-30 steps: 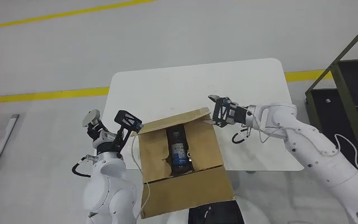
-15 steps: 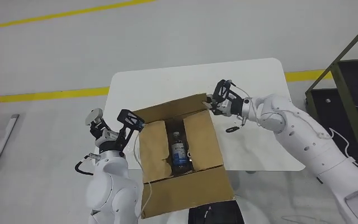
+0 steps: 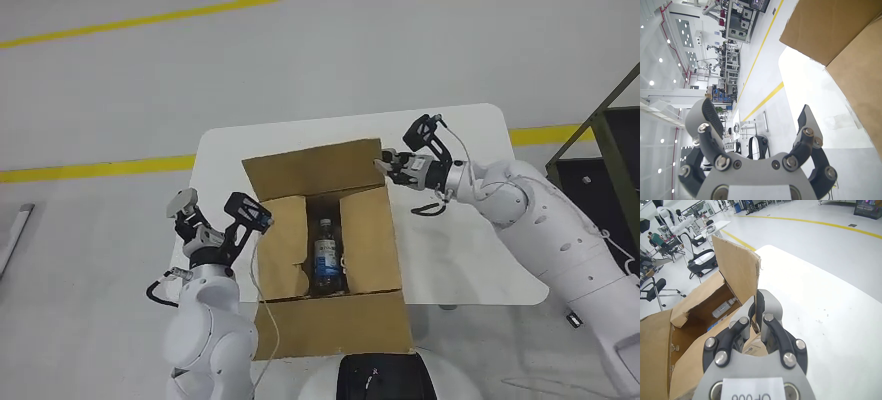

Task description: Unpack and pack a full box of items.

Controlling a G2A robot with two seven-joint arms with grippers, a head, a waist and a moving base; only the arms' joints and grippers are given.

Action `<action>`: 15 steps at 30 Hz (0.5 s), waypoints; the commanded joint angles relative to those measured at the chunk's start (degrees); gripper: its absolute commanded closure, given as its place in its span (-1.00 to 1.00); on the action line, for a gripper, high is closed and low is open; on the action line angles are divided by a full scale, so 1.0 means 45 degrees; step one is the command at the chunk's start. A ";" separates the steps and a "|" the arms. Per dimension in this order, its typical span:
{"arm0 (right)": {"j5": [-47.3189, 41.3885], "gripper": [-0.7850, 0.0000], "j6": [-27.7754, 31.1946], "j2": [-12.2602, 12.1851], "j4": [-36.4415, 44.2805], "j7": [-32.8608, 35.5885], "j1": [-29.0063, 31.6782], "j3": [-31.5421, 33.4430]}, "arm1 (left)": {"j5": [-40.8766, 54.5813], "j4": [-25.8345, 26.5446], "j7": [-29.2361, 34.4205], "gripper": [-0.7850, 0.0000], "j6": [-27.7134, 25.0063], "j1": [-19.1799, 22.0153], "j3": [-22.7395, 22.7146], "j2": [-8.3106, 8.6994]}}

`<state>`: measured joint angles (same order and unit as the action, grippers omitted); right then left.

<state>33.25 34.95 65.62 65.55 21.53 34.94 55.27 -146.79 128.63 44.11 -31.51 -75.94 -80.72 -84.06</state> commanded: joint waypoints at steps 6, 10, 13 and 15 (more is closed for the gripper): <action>-0.0262 1.00 -0.0230 -0.0005 -0.0107 0.0353 0.0192 0.0172 | -0.0434 -0.0098 -0.0046 -1.00 -0.0175 0.0164 0.0214 0.0012; -0.0262 1.00 -0.0230 -0.0005 -0.0107 0.0353 0.0192 0.0172 | -0.0349 -0.0156 -0.0070 -1.00 -0.0126 0.0237 0.0299 -0.0007; -0.0262 1.00 -0.0230 -0.0005 -0.0107 0.0353 0.0192 0.0172 | -0.0304 -0.0167 -0.0109 -1.00 -0.0127 0.0277 0.0446 -0.0022; -0.0262 1.00 -0.0230 -0.0005 -0.0107 0.0353 0.0192 0.0172 | -0.0304 -0.0167 -0.0109 -1.00 -0.0127 0.0277 0.0446 -0.0022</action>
<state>32.08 33.91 65.60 65.07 23.12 35.80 56.05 -148.16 127.87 43.60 -32.08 -74.69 -78.69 -84.16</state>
